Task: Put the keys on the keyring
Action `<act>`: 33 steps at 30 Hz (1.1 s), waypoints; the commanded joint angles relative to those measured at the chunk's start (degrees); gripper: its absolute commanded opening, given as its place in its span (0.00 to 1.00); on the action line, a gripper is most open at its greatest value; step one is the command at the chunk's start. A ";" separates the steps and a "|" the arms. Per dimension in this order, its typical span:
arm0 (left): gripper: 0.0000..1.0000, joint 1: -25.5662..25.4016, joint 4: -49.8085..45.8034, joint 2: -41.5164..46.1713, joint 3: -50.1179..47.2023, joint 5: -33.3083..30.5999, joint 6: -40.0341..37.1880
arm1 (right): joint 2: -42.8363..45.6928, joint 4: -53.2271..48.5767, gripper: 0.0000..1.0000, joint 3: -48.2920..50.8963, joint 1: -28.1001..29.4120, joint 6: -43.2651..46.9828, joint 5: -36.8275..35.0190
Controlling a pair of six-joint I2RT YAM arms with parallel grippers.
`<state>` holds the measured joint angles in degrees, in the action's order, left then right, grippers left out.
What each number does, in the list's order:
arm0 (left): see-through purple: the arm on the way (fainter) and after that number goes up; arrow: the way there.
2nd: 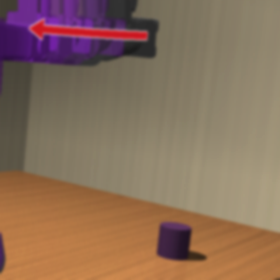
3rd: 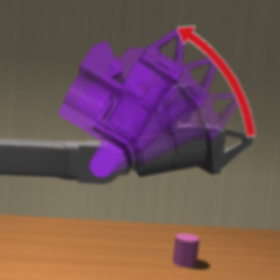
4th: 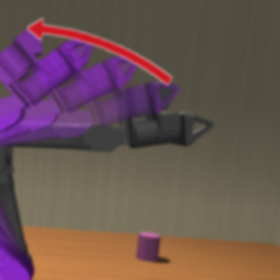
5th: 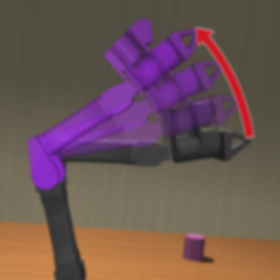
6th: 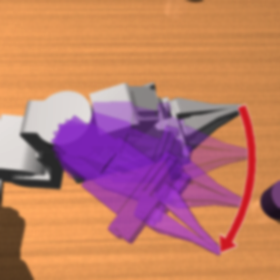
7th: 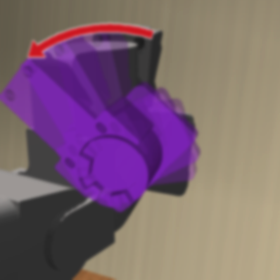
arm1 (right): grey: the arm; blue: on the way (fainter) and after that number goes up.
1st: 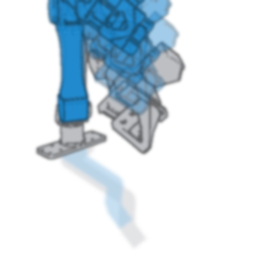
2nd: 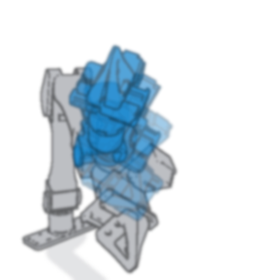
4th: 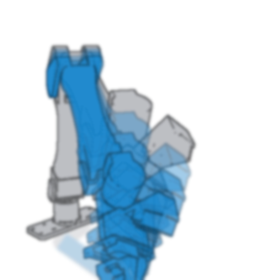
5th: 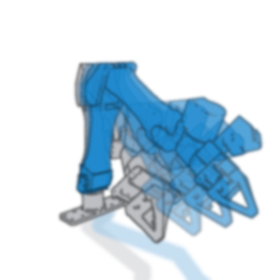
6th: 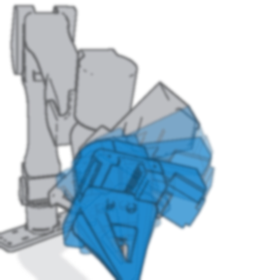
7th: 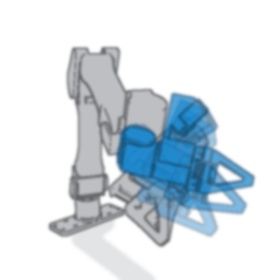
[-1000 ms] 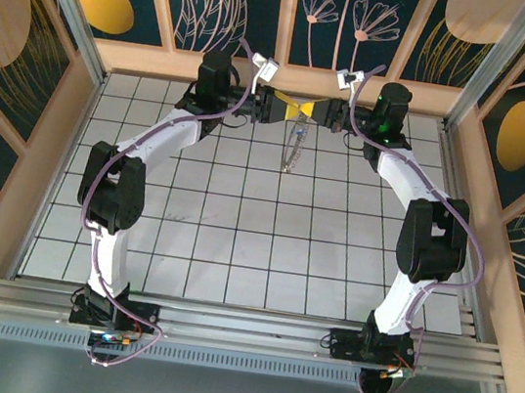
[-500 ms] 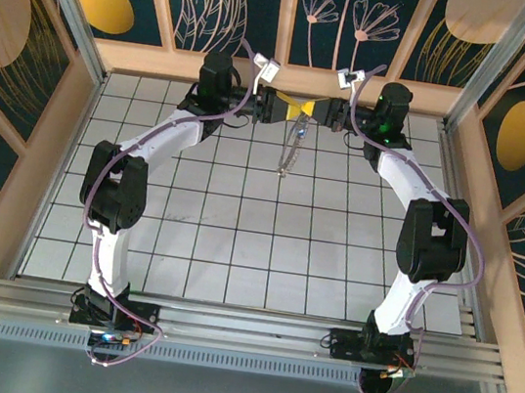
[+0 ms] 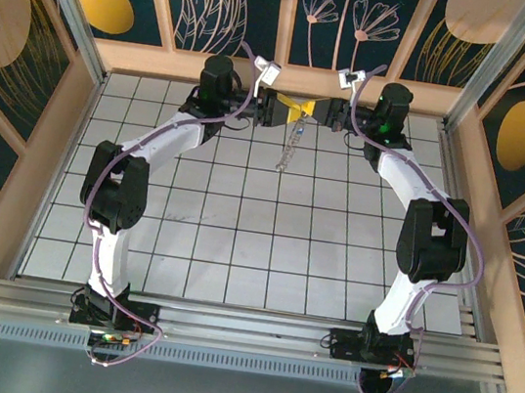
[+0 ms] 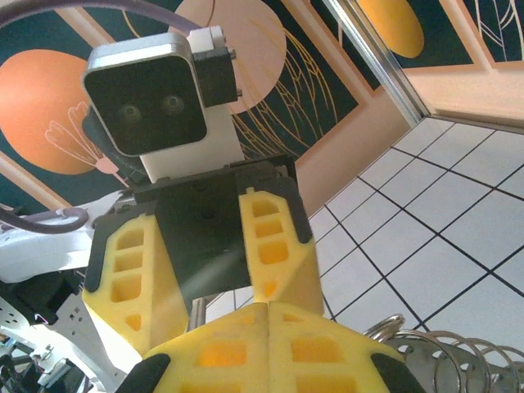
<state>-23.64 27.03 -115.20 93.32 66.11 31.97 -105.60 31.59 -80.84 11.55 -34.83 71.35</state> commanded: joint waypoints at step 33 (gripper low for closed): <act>0.38 0.26 12.71 1.08 -4.28 -0.72 8.29 | 1.34 6.38 0.00 -1.87 1.86 -2.17 0.39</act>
<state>-23.05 37.12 -113.73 89.21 63.70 39.86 -105.58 34.52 -80.60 13.13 -36.56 71.02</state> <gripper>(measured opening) 0.392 0.046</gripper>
